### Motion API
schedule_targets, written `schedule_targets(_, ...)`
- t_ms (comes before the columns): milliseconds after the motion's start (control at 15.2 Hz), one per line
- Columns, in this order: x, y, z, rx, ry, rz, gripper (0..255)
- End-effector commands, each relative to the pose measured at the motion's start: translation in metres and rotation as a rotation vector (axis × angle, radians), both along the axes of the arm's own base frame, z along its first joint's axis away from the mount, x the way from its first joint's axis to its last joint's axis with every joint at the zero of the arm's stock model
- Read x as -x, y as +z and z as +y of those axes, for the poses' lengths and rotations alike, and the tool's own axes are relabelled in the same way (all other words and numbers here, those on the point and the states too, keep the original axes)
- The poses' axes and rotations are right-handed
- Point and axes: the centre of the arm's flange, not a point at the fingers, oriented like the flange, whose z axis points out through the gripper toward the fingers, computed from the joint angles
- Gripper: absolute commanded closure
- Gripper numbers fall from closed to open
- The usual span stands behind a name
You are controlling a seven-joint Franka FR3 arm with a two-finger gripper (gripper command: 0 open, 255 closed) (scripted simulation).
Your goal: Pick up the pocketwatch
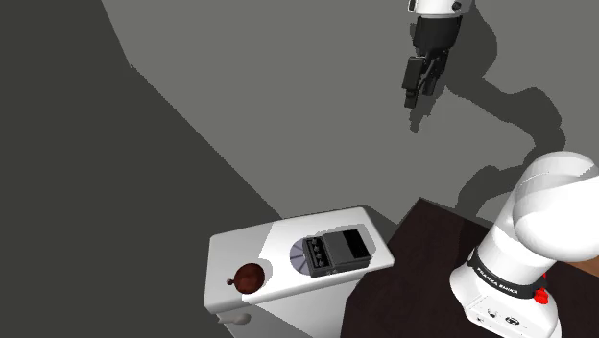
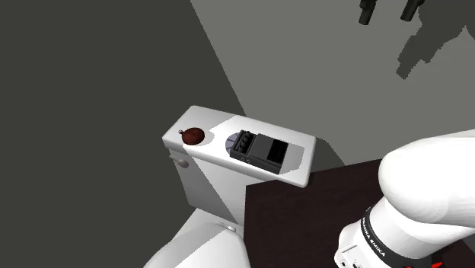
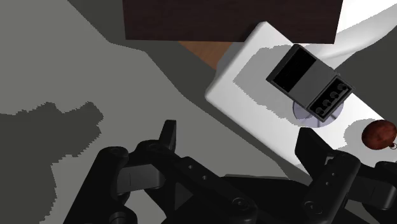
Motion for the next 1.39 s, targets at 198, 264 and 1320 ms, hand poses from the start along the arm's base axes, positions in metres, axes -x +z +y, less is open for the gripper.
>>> schedule_targets(198,-0.009,-0.025,0.029,-0.001,0.001,-0.005,0)
schedule_targets(264,-0.012,-0.034,0.038,-0.002,0.001,-0.006,0)
schedule_targets(1320,-0.062,-0.168,0.191,-0.009,0.007,-0.032,0)
